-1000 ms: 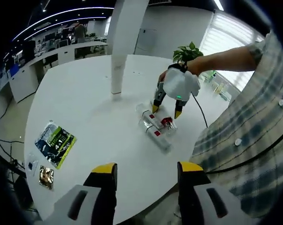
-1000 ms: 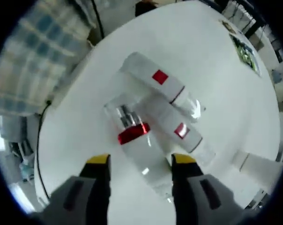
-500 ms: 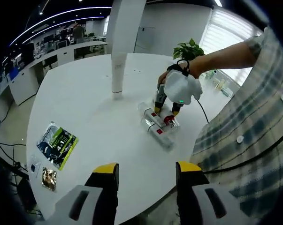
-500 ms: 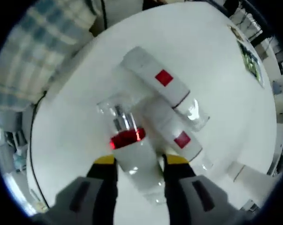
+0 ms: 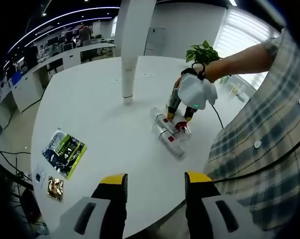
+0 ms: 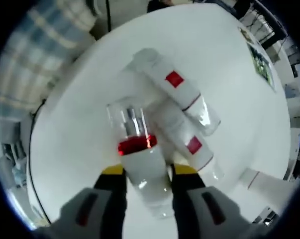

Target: Arrange the skincare products in the storage area until every visible bottle or jar stands upright without overlapping.

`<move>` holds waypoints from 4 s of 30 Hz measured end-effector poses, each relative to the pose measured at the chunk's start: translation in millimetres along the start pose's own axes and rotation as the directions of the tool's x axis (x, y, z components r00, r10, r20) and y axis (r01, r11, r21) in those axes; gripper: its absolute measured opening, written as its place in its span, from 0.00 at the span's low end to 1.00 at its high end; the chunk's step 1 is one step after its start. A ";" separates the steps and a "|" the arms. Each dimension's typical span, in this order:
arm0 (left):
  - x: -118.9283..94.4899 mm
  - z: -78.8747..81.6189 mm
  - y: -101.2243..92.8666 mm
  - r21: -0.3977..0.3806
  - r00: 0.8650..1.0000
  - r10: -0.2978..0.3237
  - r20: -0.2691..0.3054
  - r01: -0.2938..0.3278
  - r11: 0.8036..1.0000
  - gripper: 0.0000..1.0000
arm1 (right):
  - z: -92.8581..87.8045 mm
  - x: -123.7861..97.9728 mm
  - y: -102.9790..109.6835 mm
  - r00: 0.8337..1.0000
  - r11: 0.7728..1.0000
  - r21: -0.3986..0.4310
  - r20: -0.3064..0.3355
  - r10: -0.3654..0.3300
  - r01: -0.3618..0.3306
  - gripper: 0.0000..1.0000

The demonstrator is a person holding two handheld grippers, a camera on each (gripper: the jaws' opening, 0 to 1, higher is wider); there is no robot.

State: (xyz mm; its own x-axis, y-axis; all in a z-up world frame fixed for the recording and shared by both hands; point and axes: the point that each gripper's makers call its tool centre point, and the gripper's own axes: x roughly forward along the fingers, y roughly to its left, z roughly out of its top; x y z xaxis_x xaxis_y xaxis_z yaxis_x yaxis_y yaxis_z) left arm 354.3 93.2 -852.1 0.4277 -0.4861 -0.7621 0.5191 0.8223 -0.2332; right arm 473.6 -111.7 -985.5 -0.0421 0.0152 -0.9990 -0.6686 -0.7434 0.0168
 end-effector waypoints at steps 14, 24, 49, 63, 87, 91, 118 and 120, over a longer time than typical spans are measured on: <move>4.1 0.8 -4.4 0.005 1.000 -0.029 0.012 0.029 1.000 0.46 | 3.8 -1.6 10.0 0.998 0.980 0.198 0.066 0.006 -0.019 0.25; 9.3 11.4 -2.8 -0.014 0.998 -0.053 0.046 0.054 0.998 0.46 | 9.1 -13.3 24.6 0.985 0.936 0.351 0.170 -0.042 -0.020 0.25; 33.4 48.8 -39.8 0.033 0.978 -0.191 0.080 0.189 0.981 0.47 | 23.8 -80.4 14.9 0.787 0.604 0.797 0.377 -0.489 -0.006 0.25; 39.3 104.2 -75.3 -0.017 0.910 -0.335 0.245 0.350 0.937 0.47 | 75.2 -161.3 -8.8 0.462 0.516 0.833 0.544 -0.701 -0.198 0.25; 30.2 155.2 -103.2 -0.024 0.832 -0.334 0.443 0.384 0.923 0.39 | 115.7 -214.3 -29.1 0.269 0.448 0.861 0.503 -0.821 -0.242 0.26; 24.4 156.8 -103.4 -0.003 0.825 -0.329 0.459 0.372 0.928 0.36 | 116.4 -217.3 -30.1 0.249 0.426 0.867 0.486 -0.837 -0.261 0.26; 12.2 143.6 -122.9 0.264 0.808 -0.491 0.325 0.421 0.868 0.32 | 114.3 -221.8 -0.3 0.240 0.457 0.853 0.512 -0.825 -0.251 0.45; 12.5 140.5 -122.7 0.286 0.810 -0.501 0.305 0.424 0.859 0.32 | 112.5 -226.9 6.9 0.216 0.478 0.833 0.540 -0.814 -0.280 0.48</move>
State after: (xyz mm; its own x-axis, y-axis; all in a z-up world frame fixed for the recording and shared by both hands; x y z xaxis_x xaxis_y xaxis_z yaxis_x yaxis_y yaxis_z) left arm 399.9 -55.3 -748.1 0.3120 -0.8960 -0.3160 0.8391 0.4158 -0.3506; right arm 395.0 -45.1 -754.0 0.1343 0.9691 -0.2070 -0.9257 0.1972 0.3227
